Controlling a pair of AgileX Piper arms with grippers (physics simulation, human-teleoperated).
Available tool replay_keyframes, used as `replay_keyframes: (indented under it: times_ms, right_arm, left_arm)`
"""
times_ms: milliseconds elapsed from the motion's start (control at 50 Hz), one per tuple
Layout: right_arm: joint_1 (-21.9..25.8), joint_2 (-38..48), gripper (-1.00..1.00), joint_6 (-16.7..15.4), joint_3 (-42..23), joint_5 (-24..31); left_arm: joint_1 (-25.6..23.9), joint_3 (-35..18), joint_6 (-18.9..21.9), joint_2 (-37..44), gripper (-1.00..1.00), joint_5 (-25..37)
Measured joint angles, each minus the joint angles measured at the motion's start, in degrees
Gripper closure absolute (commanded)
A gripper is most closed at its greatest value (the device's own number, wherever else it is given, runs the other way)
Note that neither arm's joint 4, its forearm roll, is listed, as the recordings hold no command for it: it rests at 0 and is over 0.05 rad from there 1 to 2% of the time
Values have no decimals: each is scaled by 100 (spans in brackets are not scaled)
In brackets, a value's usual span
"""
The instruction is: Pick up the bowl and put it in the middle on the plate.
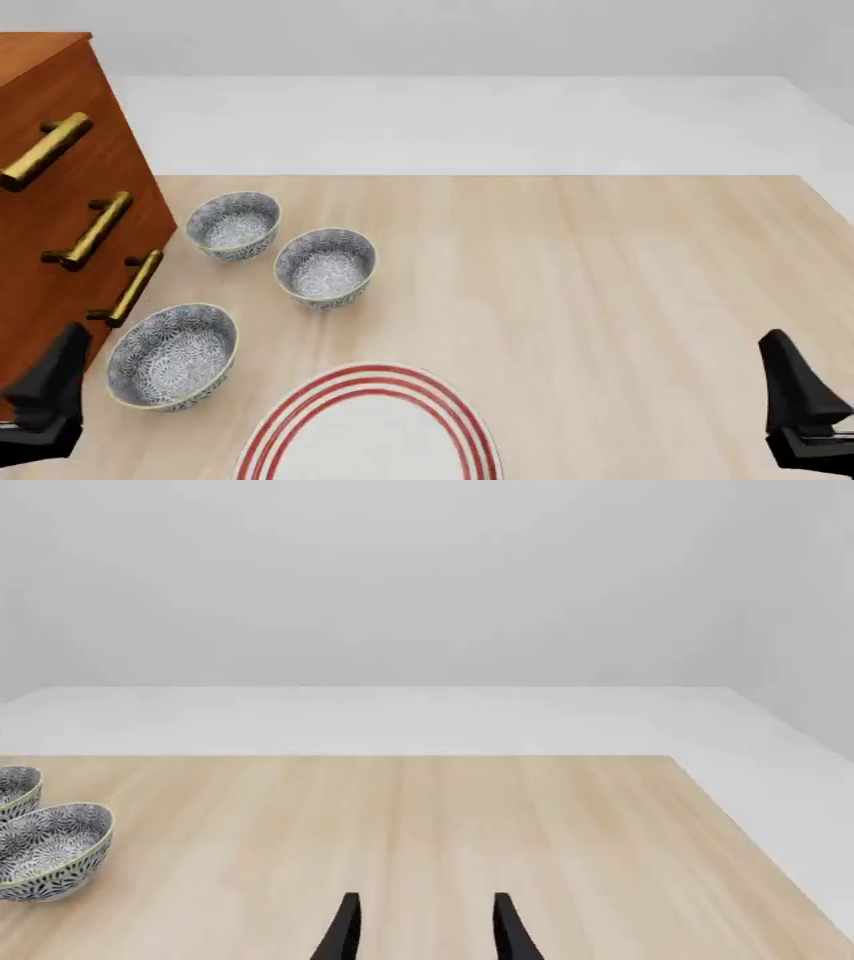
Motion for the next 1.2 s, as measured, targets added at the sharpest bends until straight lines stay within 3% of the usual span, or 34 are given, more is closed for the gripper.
replay_keyframes:
  times_ms: [280, 620, 880, 1200]
  right_arm:
    - [-2, 23, -100, -2, -11, -10]
    - [-4, 28, -100, -5, -10, -13]
    - [-6, 31, -100, -3, -12, -11]
    - [-7, 21, -100, -7, -16, 1]
  left_arm:
    - [-421, 61, 131, -212, -100, -87]
    - [-715, -491, -88, 49, -100, 171]
    - [-1505, -1290, -133, 1327, -100, 55]
    - [-2465, -2398, 422, 3283, -100, 120]
